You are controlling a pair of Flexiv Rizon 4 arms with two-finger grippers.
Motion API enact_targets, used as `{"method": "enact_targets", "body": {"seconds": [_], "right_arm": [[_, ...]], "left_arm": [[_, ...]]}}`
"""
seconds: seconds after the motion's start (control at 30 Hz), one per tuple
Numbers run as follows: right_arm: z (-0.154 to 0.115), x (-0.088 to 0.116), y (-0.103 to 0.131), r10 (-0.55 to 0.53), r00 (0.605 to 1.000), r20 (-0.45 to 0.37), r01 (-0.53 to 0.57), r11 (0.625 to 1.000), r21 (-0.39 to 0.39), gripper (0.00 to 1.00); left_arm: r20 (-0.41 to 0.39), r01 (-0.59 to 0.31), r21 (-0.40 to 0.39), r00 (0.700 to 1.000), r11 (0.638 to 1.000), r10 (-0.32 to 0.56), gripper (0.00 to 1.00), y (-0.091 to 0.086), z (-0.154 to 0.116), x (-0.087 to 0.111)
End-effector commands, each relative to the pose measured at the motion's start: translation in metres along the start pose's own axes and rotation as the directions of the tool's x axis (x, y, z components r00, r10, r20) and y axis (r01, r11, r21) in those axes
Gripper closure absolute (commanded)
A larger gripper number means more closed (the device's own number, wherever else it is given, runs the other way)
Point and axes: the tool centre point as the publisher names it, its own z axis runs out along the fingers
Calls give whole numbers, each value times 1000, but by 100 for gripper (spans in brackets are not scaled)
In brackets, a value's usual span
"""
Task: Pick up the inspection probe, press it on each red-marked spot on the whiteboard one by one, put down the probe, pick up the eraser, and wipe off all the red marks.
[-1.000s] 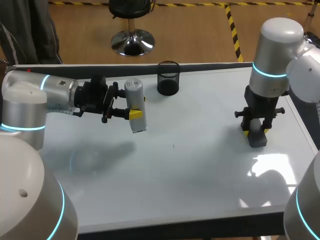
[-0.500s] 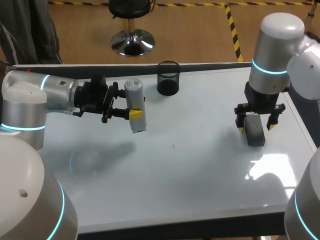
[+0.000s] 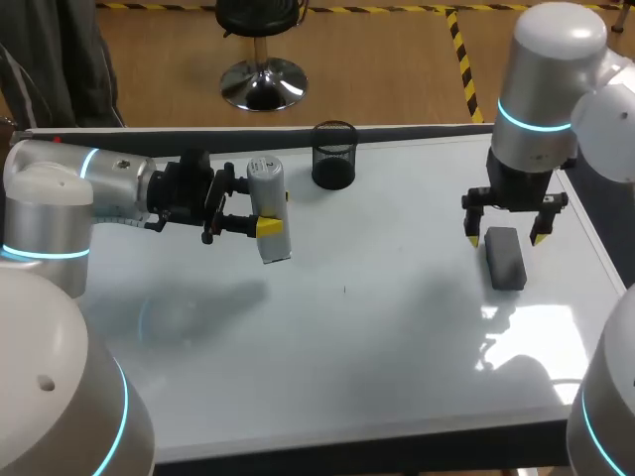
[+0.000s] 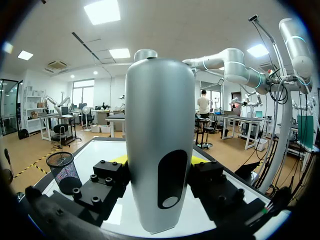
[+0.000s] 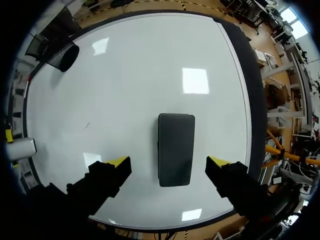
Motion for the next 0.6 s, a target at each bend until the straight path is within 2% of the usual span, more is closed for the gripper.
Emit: {"method": "enact_targets", "body": {"seconds": [0.03,0.5,0.6], "right_arm": [[-13,3,-4,-2,1000,13,2,1000,-10,0],[-44,10,-11,-21,1000,2,21,998,-51,0],[-44,10,-11,-21,1000,2,21,998,-51,0]], "left_arm": [[3,-2,1,1000,1000,2,100,-1,0,1],[3,-2,1,1000,1000,2,100,-1,0,1],[3,-2,1,1000,1000,2,100,-1,0,1]]}}
